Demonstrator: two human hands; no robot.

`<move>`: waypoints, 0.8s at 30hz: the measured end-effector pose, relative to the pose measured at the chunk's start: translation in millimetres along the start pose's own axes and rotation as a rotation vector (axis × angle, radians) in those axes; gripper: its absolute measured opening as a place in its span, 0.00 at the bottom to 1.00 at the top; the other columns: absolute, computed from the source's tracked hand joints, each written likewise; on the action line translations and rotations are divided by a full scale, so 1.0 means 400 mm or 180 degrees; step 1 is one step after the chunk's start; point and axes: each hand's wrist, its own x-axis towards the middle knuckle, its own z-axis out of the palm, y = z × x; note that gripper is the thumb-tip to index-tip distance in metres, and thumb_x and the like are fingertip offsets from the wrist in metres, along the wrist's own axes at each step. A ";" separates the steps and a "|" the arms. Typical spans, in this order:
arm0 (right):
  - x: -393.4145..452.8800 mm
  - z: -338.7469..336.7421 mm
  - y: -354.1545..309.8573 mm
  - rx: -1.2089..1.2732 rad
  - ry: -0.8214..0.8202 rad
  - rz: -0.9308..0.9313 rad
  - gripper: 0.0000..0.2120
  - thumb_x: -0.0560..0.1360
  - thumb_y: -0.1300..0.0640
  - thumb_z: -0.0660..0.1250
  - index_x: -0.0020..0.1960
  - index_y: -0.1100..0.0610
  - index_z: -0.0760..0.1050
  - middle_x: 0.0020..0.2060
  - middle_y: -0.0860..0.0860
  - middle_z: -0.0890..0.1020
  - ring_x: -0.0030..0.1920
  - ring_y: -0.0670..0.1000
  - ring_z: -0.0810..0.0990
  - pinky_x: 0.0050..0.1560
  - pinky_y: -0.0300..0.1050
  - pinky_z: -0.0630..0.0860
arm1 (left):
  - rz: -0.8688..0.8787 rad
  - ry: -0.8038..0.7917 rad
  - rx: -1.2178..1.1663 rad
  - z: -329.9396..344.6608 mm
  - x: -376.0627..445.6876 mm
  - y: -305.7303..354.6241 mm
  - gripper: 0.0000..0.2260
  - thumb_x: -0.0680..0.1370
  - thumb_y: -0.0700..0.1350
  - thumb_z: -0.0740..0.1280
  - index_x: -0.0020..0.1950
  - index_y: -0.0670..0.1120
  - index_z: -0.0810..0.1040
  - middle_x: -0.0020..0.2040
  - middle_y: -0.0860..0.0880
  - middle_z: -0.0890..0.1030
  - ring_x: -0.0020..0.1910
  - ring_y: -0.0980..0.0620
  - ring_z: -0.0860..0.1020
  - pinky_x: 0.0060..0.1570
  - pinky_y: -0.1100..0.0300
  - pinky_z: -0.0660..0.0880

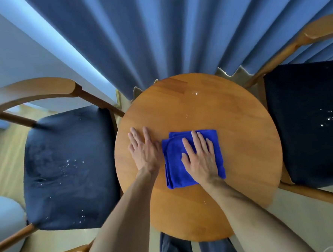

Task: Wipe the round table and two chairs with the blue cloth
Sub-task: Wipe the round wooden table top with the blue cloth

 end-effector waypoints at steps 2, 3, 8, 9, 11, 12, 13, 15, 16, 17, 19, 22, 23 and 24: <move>-0.031 0.034 -0.002 -0.0154 -0.0122 0.0094 0.28 0.80 0.43 0.56 0.77 0.53 0.62 0.78 0.59 0.58 0.78 0.58 0.57 0.75 0.59 0.57 | -0.0079 0.0092 0.0017 0.021 0.016 -0.041 0.26 0.82 0.51 0.52 0.79 0.48 0.52 0.80 0.37 0.46 0.79 0.39 0.46 0.73 0.45 0.52; -0.031 0.043 -0.005 -0.0196 -0.0166 0.0127 0.30 0.79 0.40 0.54 0.78 0.52 0.58 0.79 0.59 0.55 0.79 0.58 0.55 0.76 0.59 0.55 | -0.0135 0.0139 0.0024 0.032 0.025 -0.059 0.26 0.82 0.52 0.51 0.79 0.48 0.52 0.80 0.37 0.46 0.79 0.39 0.46 0.73 0.45 0.51; -0.017 0.077 -0.002 -0.0298 -0.0172 0.0225 0.35 0.77 0.35 0.52 0.79 0.49 0.54 0.80 0.57 0.49 0.79 0.56 0.51 0.75 0.60 0.52 | -0.0117 0.0260 0.0137 0.066 0.048 -0.113 0.27 0.82 0.56 0.45 0.80 0.46 0.52 0.80 0.36 0.47 0.79 0.39 0.47 0.73 0.44 0.51; -0.018 0.080 -0.002 -0.0285 -0.0134 0.0242 0.35 0.77 0.35 0.53 0.79 0.49 0.55 0.80 0.56 0.49 0.79 0.56 0.51 0.75 0.59 0.52 | -0.0086 0.0279 0.0150 0.072 0.049 -0.119 0.28 0.82 0.56 0.45 0.80 0.46 0.52 0.80 0.36 0.47 0.79 0.39 0.46 0.73 0.44 0.52; -0.015 0.081 -0.005 -0.0265 -0.0062 0.0239 0.34 0.77 0.35 0.54 0.79 0.49 0.56 0.80 0.56 0.49 0.79 0.56 0.51 0.76 0.59 0.52 | -0.0024 0.0348 0.0150 0.078 0.047 -0.131 0.28 0.81 0.56 0.45 0.80 0.46 0.53 0.80 0.36 0.47 0.79 0.40 0.46 0.73 0.44 0.53; -0.014 0.081 -0.006 -0.0269 -0.0032 0.0251 0.34 0.77 0.35 0.54 0.79 0.49 0.57 0.80 0.56 0.50 0.79 0.55 0.51 0.76 0.59 0.52 | 0.0000 0.0374 0.0128 0.083 0.046 -0.136 0.28 0.81 0.56 0.46 0.80 0.46 0.53 0.80 0.37 0.47 0.79 0.40 0.45 0.73 0.45 0.53; -0.015 0.082 -0.004 -0.0255 -0.0004 0.0246 0.34 0.76 0.36 0.55 0.79 0.49 0.58 0.80 0.55 0.50 0.79 0.55 0.52 0.76 0.59 0.53 | 0.0013 0.0395 0.0104 0.088 0.044 -0.141 0.29 0.81 0.56 0.46 0.80 0.46 0.53 0.80 0.37 0.46 0.79 0.41 0.44 0.73 0.45 0.52; -0.004 0.078 0.002 -0.0211 0.0092 0.0199 0.33 0.76 0.36 0.56 0.78 0.49 0.60 0.80 0.55 0.53 0.79 0.55 0.54 0.75 0.59 0.55 | 0.0074 0.0450 0.0113 0.095 0.043 -0.147 0.29 0.81 0.56 0.48 0.80 0.46 0.53 0.80 0.38 0.46 0.79 0.43 0.43 0.73 0.46 0.50; 0.017 0.074 0.005 -0.0199 0.0110 0.0194 0.33 0.76 0.36 0.57 0.77 0.49 0.61 0.80 0.55 0.53 0.79 0.55 0.54 0.75 0.60 0.56 | 0.0068 0.0469 0.0097 0.099 0.045 -0.147 0.29 0.81 0.55 0.48 0.80 0.46 0.53 0.80 0.38 0.46 0.79 0.43 0.43 0.73 0.46 0.50; 0.045 0.068 0.006 -0.0198 0.0111 0.0215 0.33 0.76 0.37 0.56 0.77 0.49 0.61 0.79 0.55 0.54 0.79 0.55 0.55 0.74 0.60 0.56 | 0.0029 0.0469 0.0058 0.101 0.045 -0.148 0.29 0.81 0.55 0.49 0.80 0.46 0.53 0.80 0.38 0.46 0.79 0.43 0.44 0.73 0.45 0.50; 0.123 0.053 0.007 -0.0222 0.0159 0.0320 0.32 0.76 0.37 0.56 0.77 0.49 0.62 0.79 0.56 0.56 0.78 0.56 0.56 0.74 0.60 0.56 | 0.0022 0.0487 0.0042 0.104 0.045 -0.149 0.29 0.80 0.55 0.49 0.80 0.46 0.54 0.80 0.37 0.47 0.79 0.42 0.45 0.73 0.44 0.52; 0.255 0.037 -0.001 -0.0233 0.0243 0.0493 0.32 0.76 0.37 0.55 0.76 0.50 0.63 0.78 0.58 0.58 0.78 0.56 0.57 0.73 0.60 0.57 | 0.0023 0.0515 0.0030 0.105 0.047 -0.145 0.29 0.80 0.54 0.50 0.80 0.45 0.55 0.80 0.37 0.48 0.79 0.41 0.46 0.73 0.44 0.53; 0.289 0.035 -0.005 -0.0235 0.0278 0.0535 0.32 0.77 0.37 0.55 0.76 0.50 0.63 0.78 0.58 0.58 0.78 0.57 0.57 0.73 0.60 0.57 | 0.0015 0.0510 0.0025 0.102 0.049 -0.144 0.29 0.79 0.54 0.50 0.79 0.45 0.56 0.80 0.37 0.48 0.79 0.41 0.46 0.73 0.44 0.53; 0.319 0.036 -0.008 -0.0253 0.0305 0.0581 0.32 0.77 0.37 0.54 0.76 0.50 0.63 0.78 0.58 0.58 0.78 0.57 0.57 0.73 0.61 0.57 | 0.0008 0.0515 0.0042 0.100 0.051 -0.143 0.29 0.79 0.54 0.50 0.79 0.45 0.56 0.80 0.37 0.48 0.79 0.41 0.46 0.73 0.44 0.53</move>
